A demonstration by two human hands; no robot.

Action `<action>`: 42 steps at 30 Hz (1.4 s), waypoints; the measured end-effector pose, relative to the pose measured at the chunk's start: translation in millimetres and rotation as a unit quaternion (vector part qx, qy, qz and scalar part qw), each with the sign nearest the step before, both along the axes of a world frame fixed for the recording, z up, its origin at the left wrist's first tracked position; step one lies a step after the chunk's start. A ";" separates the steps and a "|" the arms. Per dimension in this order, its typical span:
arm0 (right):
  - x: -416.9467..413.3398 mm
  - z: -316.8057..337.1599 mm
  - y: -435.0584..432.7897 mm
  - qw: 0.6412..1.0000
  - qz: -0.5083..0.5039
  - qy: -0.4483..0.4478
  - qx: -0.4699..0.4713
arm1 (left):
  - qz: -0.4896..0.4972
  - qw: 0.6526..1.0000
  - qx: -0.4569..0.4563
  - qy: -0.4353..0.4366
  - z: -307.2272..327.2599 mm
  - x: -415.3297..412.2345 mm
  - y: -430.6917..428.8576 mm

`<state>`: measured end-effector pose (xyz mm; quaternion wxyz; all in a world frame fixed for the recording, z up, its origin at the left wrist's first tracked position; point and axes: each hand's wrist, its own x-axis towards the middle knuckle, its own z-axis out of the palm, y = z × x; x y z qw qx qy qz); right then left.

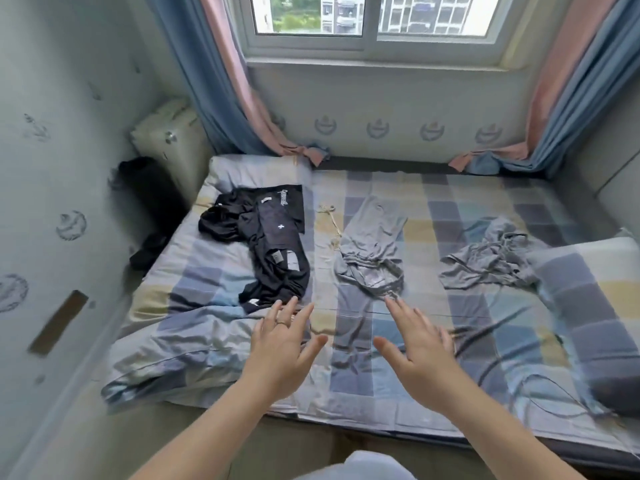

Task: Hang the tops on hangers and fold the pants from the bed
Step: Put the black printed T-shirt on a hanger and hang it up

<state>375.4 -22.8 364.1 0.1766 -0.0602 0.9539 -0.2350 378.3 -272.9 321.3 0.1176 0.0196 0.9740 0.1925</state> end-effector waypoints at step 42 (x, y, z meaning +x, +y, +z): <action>-719.7 -470.9 -478.4 0.973 0.193 -0.053 0.118 | 0.416 0.767 0.437 -0.218 -520.9 -675.7 -401.4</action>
